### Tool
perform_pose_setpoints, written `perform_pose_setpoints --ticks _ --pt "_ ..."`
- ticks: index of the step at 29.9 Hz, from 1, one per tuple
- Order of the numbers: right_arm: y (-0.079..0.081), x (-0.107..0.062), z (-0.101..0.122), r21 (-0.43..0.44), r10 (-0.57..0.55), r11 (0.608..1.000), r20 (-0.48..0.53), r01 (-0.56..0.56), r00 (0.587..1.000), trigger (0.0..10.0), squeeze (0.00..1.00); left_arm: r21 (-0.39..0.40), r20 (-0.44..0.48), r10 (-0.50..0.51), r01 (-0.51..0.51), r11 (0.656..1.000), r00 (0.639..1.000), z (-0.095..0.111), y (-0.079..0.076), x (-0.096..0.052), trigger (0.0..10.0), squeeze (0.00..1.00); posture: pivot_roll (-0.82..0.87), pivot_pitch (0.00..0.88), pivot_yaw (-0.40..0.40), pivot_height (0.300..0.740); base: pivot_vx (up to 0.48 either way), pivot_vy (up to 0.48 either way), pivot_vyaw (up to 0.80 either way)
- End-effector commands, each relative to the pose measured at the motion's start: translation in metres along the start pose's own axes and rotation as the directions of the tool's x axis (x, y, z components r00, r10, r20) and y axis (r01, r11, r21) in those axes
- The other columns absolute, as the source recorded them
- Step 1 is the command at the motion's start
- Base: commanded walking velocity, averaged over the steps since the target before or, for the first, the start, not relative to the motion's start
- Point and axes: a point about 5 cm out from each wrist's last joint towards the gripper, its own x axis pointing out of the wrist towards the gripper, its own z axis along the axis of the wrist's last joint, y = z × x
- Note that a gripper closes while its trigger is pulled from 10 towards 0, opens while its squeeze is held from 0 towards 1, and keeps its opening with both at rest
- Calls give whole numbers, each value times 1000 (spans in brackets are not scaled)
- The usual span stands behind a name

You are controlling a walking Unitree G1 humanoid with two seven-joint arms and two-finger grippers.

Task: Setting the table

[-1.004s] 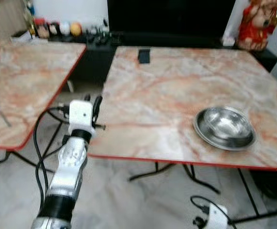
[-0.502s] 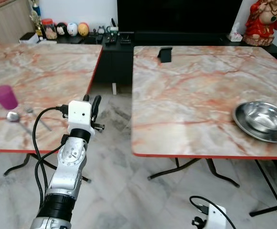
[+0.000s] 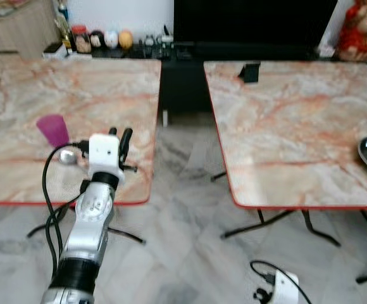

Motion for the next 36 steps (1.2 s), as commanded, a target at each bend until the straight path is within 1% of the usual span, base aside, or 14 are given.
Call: perform_pose_setpoints --ticks 1,8,18,27,33,36 --pt "2 0 0 -3 6 1000 -1 -6 1000 10000 0 -7 25 -5 5 1000 1000 5 -2 3 10000 0 77 0 -40 740 0 480 0" --pt "2 0 -1 -4 7 1000 -4 -7 1000 10000 0 -8 23 -8 8 1000 1000 5 -1 3 10000 0 79 0 -40 740 0 480 0" --pt "2 0 -2 -4 8 1000 -4 -8 1000 10000 0 -15 21 -24 25 1000 999 4 -5 3 10000 0 81 0 -37 740 0 448 0" --pt "1 0 0 -5 7 1000 -2 -7 1000 10000 0 -20 5 -45 45 999 999 2 -8 2 10000 0 86 0 -43 740 0 0 0" --pt "1 0 0 -9 8 1000 -2 -8 1000 10000 0 -62 -6 -58 57 996 998 1 -11 2 10000 0 87 0 -45 740 0 0 0" --pt "1 0 1 -10 8 1000 -2 -8 1000 10000 0 -105 -23 -62 60 993 998 -1 -13 2 10000 0 88 0 -45 740 0 0 0"
